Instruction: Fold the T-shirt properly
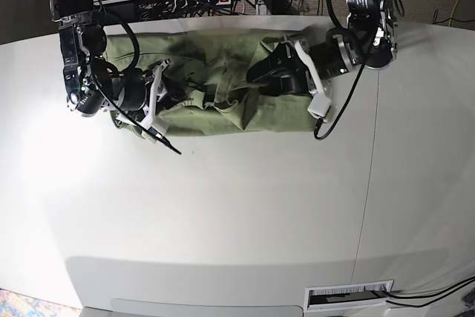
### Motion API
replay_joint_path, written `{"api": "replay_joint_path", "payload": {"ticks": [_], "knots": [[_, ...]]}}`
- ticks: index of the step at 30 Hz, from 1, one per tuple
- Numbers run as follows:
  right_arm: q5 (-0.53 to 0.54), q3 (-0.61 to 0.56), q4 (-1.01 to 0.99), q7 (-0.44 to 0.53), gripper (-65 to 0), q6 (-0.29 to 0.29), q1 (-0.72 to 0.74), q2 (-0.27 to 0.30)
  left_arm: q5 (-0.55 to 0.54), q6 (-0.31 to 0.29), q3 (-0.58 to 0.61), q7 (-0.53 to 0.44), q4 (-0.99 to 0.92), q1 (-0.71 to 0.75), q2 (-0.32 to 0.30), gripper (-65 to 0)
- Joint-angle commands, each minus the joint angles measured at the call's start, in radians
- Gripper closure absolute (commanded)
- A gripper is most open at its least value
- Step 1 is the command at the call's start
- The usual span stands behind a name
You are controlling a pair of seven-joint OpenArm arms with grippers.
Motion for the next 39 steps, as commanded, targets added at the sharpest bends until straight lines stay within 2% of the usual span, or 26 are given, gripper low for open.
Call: {"api": "replay_joint_path", "payload": {"ticks": [1, 4, 6, 9, 10, 17, 20, 24, 31, 35, 39], "knots": [[0.014, 0.005, 0.014, 0.018, -17.0, 0.001, 0.017, 0.014, -0.029, -0.009, -0.003, -0.008, 0.016, -0.016, -0.005, -29.7], [0.014, 0.005, 0.014, 0.018, -17.0, 0.001, 0.017, 0.014, -0.03, -0.009, -0.003, 0.026, 0.02, -0.026, -0.027, -26.7], [0.014, 0.005, 0.014, 0.018, -17.0, 0.001, 0.017, 0.014, -0.029, -0.009, -0.003, 0.042, 0.021, -0.026, -0.047, -18.8], [0.014, 0.005, 0.014, 0.023, -17.0, 0.001, 0.017, 0.014, 0.01, -0.009, -0.003, 0.062, 0.022, -0.024, -0.081, -1.3], [0.014, 0.005, 0.014, 0.025, -17.0, 0.001, 0.017, 0.014, 0.039, -0.009, -0.003, 0.061, 0.022, -0.022, -0.087, 0.0], [0.014, 0.005, 0.014, 0.039, -17.0, 0.001, 0.017, 0.014, 0.073, -0.009, -0.001, 0.006, 0.022, -0.011, -0.089, 0.0], [0.014, 0.005, 0.015, 0.026, -17.0, 0.001, 0.019, 0.014, 0.123, -0.009, -0.001, 0.005, 0.028, -0.027, -0.089, 0.0], [0.073, 0.032, 0.029, -0.004, -17.0, 0.001, 0.019, 0.014, 0.182, -0.009, -0.001, 0.004, 0.04, -0.047, -0.089, 0.0], [0.234, 0.212, 0.108, -0.178, -17.0, 0.001, 0.012, 0.015, 0.386, 0.005, 0.0, -0.05, 0.031, -0.051, -0.089, 0.0], [0.314, 0.335, 0.108, -0.189, -17.0, 0.001, -0.023, 0.035, 0.46, 0.019, 0.001, -0.075, 0.002, -0.051, -0.089, 0.0], [0.313, 0.431, 0.108, -0.196, -17.0, 0.001, -0.074, 0.084, 0.513, 0.02, 0.027, -0.082, 0.0, -0.051, -0.089, 0.0]]}}
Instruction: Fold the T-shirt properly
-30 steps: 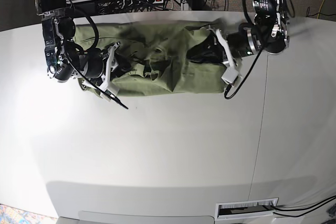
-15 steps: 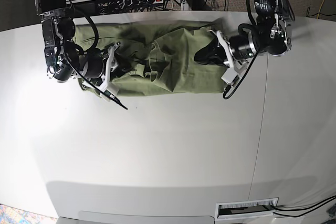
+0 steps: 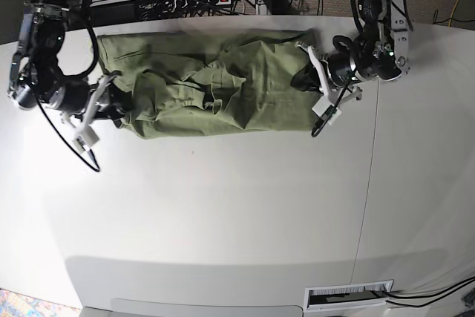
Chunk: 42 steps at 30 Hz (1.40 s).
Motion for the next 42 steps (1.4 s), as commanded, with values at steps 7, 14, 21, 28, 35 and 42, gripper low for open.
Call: {"api": "replay_joint_path", "payload": {"ticks": [7, 14, 21, 28, 35, 42], "knots": [[0.007, 0.078, 0.011, 0.026, -22.0, 0.001, -0.085, 0.077, 0.092, 0.046, 0.126, -0.042, 0.015, -0.01, -0.002, 0.0], [-0.119, 0.079, 0.011, 0.103, -22.4, 0.001, -0.099, 0.077, 0.196, 0.046, 0.225, -0.053, 0.015, -0.008, -0.003, 0.0], [-0.184, 0.08, -0.059, 0.152, -22.4, 0.001, -0.088, 0.085, 0.195, 0.046, 0.225, -0.062, 0.015, -0.007, -0.026, 0.0], [-0.209, 0.08, -0.23, 0.2, -22.5, 0.001, -0.053, 0.085, 0.188, 0.046, 0.226, -0.067, 0.015, -0.003, -0.063, 0.0], [-0.143, 0.079, -0.352, 0.217, -22.5, 0.001, -0.007, 0.085, 0.172, 0.045, 0.226, -0.082, 0.015, -0.002, -0.063, 0.0], [-0.067, 0.079, -0.37, 0.213, -22.5, 0.001, -0.008, 0.084, 0.173, 0.045, 0.226, -0.09, 0.015, -0.002, -0.063, 0.0]]}}
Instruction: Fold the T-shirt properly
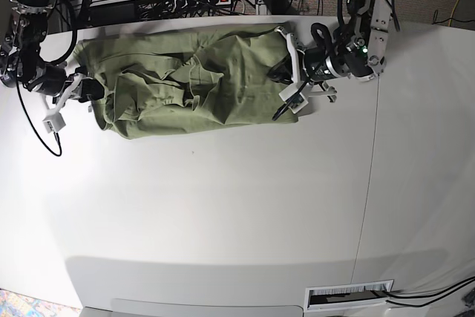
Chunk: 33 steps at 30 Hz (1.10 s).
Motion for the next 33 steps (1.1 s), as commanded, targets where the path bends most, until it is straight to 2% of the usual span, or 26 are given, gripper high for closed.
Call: {"api": "replay_joint_path", "payload": {"ticks": [1, 7, 11, 16, 18, 20, 28, 33], "knots": [[0.021, 0.01, 0.01, 0.011, -22.5, 0.001, 0.014, 0.022, 0.031, 0.005, -0.002, 0.034, 0.004, 0.0, -0.008, 0.0], [0.106, 0.01, 0.006, -0.037, -22.5, 0.001, 0.011, 0.017, 0.031, 0.005, -0.002, 0.033, 0.004, 0.0, -0.008, 0.0], [0.052, 0.01, 0.006, -0.038, -22.5, 0.001, 0.011, 0.017, 0.032, 0.005, -0.002, 0.034, 0.004, 0.001, -0.008, 0.0], [0.079, 0.01, 0.006, -0.055, -22.8, 0.001, 0.011, 0.016, 0.032, 0.005, -0.002, 0.032, 0.004, 0.0, -0.007, 0.0], [0.108, 0.01, 0.006, -0.078, -30.0, 0.001, 0.011, 0.013, 0.031, 0.005, -0.002, 0.03, 0.004, 0.0, -0.007, 0.0], [0.111, 0.009, 0.006, -0.084, -35.2, 0.001, 0.011, 0.002, 0.031, 0.005, -0.002, 0.029, 0.004, 0.001, -0.007, 0.0], [0.128, 0.009, 0.006, -0.082, -35.3, 0.001, 0.011, -0.092, 0.032, 0.005, -0.002, 0.022, -0.009, 0.001, -0.005, 0.0], [0.124, 0.009, 0.006, -0.082, -35.3, 0.001, 0.011, -0.111, 0.031, 0.004, -0.002, 0.018, -0.038, 0.0, -0.005, 0.0]]}}
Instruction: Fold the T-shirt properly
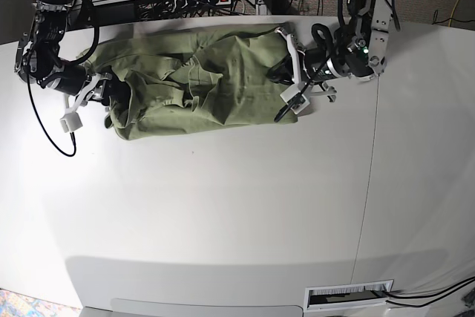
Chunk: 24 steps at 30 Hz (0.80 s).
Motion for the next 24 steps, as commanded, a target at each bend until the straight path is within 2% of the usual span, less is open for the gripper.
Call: {"api": "replay_joint_path", "payload": {"ticks": [1, 6, 10, 12, 18, 20, 23, 24], "knots": [[-0.018, 0.001, 0.007, -0.023, -35.3, -0.003, 0.003, 0.01, 0.048, 0.005, 0.002, 0.042, -0.01, 0.002, -0.005, 0.0], [-0.003, 0.001, 0.007, -0.055, -35.3, -0.003, 0.003, 0.01, 0.048, 0.005, 0.002, 0.041, -0.021, 0.001, -0.005, 0.0], [0.131, 0.001, 0.007, -0.134, -35.3, -0.003, 0.006, 0.009, 0.048, 0.005, 0.002, 0.04, -0.021, 0.001, -0.005, 0.0], [0.116, 0.001, 0.007, -0.136, -35.3, -0.003, 0.013, 0.009, 0.048, 0.003, 0.002, 0.034, -0.021, 0.002, -0.005, 0.0], [-0.031, 0.001, 0.007, -0.139, -34.5, -0.003, 0.023, 0.009, 0.048, 0.002, 0.002, 0.024, -0.021, 0.002, -0.005, 0.0], [-0.053, 0.001, 0.007, -0.139, -27.2, -0.003, 0.023, 0.009, 0.048, 0.002, 0.002, 0.018, -0.021, 0.002, -0.005, 0.0], [-0.035, 0.001, 0.007, -0.137, -7.3, -0.003, 0.023, 0.009, 0.048, 0.002, 0.002, 0.018, -0.021, 0.002, -0.005, 0.0], [-0.017, 0.001, 0.007, -0.135, -2.5, -0.003, 0.023, 0.009, 0.048, 0.002, 0.002, 0.018, -0.021, 0.002, -0.005, 0.0]]}}
